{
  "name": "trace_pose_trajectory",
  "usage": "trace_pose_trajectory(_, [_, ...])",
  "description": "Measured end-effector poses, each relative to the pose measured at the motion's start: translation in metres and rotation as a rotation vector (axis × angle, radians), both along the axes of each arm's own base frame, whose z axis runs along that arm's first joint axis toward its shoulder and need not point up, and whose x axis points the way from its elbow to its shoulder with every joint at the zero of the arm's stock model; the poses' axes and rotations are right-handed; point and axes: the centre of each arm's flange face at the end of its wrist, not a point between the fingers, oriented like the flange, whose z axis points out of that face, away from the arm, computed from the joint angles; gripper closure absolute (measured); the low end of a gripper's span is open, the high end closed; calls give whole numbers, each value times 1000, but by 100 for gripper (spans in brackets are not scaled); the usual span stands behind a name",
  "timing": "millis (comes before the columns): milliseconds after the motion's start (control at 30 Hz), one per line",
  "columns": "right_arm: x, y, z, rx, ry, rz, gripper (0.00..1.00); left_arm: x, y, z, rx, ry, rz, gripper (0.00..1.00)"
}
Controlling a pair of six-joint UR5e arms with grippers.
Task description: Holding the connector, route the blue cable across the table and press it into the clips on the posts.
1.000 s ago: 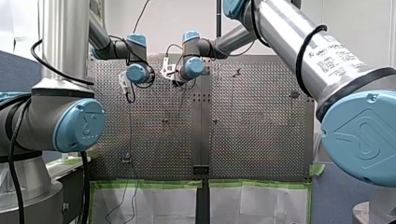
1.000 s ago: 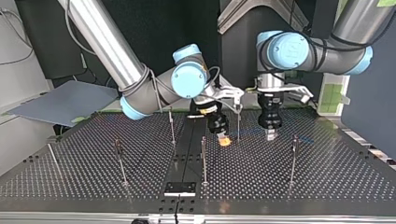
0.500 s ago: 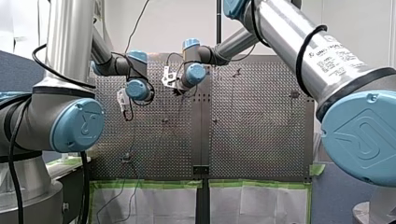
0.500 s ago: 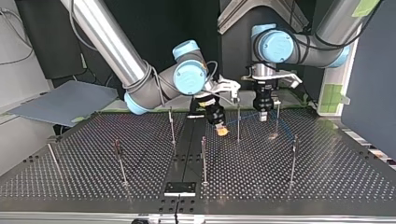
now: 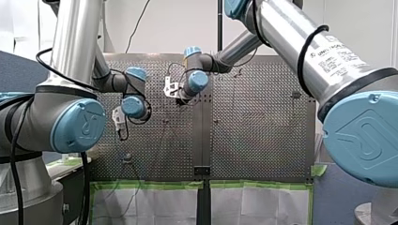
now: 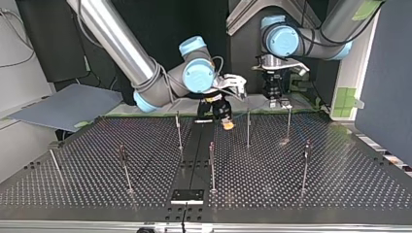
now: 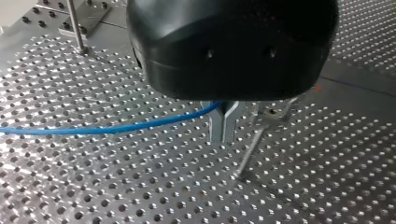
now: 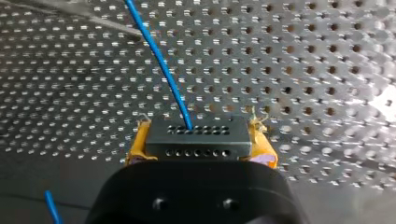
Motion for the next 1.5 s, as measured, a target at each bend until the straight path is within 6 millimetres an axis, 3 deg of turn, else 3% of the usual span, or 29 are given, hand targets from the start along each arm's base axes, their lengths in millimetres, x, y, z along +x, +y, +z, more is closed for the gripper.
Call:
trace_pose_trajectory(333, [-8, 10, -30, 19, 39, 8, 100, -11, 8, -15, -4, 8, -5, 100])
trace_pose_trajectory(733, [-17, 2, -59, 36, 50, -9, 100, 28, -5, -22, -29, -62, -95, 100])
trace_pose_trajectory(900, [-21, -9, -73, 48, 48, -25, 100, 39, -5, -35, -33, -49, -118, 100])
trace_pose_trajectory(1300, [-23, -23, -76, 43, 6, -23, 100, 64, -6, -64, -16, -37, -122, 100])
trace_pose_trajectory(1500, [-24, -29, -89, 54, 8, -27, 100, 72, -3, -79, -9, -15, -116, 100])
